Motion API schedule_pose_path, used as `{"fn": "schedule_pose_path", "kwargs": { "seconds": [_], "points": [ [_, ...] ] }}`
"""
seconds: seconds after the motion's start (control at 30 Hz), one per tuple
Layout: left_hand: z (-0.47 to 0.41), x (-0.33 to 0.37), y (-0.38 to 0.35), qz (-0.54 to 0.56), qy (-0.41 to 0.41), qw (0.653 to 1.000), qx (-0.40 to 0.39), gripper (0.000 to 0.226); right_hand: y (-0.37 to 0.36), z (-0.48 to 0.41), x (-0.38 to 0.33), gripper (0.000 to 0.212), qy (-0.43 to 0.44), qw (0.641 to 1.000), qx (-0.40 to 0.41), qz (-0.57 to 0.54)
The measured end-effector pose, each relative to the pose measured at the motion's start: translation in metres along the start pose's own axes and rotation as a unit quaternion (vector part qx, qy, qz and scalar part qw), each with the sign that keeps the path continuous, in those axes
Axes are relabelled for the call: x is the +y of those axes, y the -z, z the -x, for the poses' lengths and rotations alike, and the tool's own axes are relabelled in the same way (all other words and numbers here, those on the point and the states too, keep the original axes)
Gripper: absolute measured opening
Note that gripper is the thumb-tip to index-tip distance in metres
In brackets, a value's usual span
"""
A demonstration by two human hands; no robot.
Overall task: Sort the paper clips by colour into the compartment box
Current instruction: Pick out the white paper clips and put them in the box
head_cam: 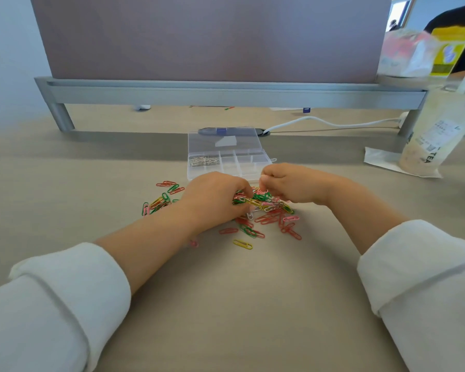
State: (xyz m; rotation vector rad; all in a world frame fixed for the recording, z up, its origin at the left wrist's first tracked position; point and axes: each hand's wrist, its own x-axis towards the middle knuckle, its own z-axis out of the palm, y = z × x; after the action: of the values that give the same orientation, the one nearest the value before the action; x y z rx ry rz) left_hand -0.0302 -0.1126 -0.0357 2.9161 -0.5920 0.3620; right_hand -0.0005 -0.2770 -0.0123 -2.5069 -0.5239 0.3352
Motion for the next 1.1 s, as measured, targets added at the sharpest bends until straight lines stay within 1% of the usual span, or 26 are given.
{"fn": "schedule_pose_path", "kwargs": {
  "seconds": [0.07, 0.13, 0.17, 0.3, 0.4, 0.47, 0.57, 0.77, 0.93, 1.03, 1.1],
  "points": [
    [-0.004, 0.003, -0.002, -0.015, -0.007, 1.000, -0.015, 0.028, 0.001, -0.002, 0.003, 0.037, 0.012, 0.999, 0.032, 0.012],
    [-0.005, 0.003, -0.004, -0.017, -0.009, 1.000, -0.019, 0.024, 0.001, -0.003, 0.006, 0.041, 0.022, 0.998, 0.044, 0.035],
    [-0.005, 0.003, -0.004, -0.016, -0.008, 1.000, -0.021, 0.022, 0.002, -0.003, 0.008, 0.039, 0.026, 0.998, 0.037, 0.045],
    [-0.003, -0.001, -0.001, -0.006, 0.003, 0.999, -0.049, 0.019, 0.005, -0.003, 0.014, 0.018, 0.012, 0.997, -0.008, 0.073],
    [0.002, -0.003, -0.001, 0.005, 0.001, 0.998, -0.067, 0.016, 0.009, -0.001, 0.016, 0.010, 0.004, 0.996, -0.023, 0.091],
    [0.005, -0.003, -0.003, 0.032, -0.004, 0.997, -0.068, 0.015, 0.010, 0.000, 0.016, 0.008, -0.009, 0.995, -0.034, 0.096],
    [0.006, -0.003, -0.003, 0.077, -0.002, 0.995, -0.060, 0.012, 0.008, 0.000, 0.013, 0.008, -0.014, 0.994, -0.036, 0.105],
    [0.007, -0.005, -0.002, 0.148, 0.012, 0.987, -0.059, 0.013, 0.001, -0.001, 0.006, 0.007, 0.005, 0.991, -0.033, 0.133],
    [0.005, -0.010, -0.001, 0.209, 0.029, 0.976, -0.047, 0.012, 0.001, 0.001, 0.004, 0.017, 0.011, 0.992, -0.008, 0.123],
    [0.005, -0.011, 0.000, 0.233, 0.030, 0.972, -0.029, 0.015, 0.000, 0.000, 0.003, 0.019, 0.008, 0.992, -0.023, 0.123],
    [0.004, -0.012, 0.001, 0.246, 0.035, 0.968, -0.023, 0.020, -0.002, 0.000, 0.001, 0.022, 0.000, 0.991, -0.033, 0.131]
  ]
}}
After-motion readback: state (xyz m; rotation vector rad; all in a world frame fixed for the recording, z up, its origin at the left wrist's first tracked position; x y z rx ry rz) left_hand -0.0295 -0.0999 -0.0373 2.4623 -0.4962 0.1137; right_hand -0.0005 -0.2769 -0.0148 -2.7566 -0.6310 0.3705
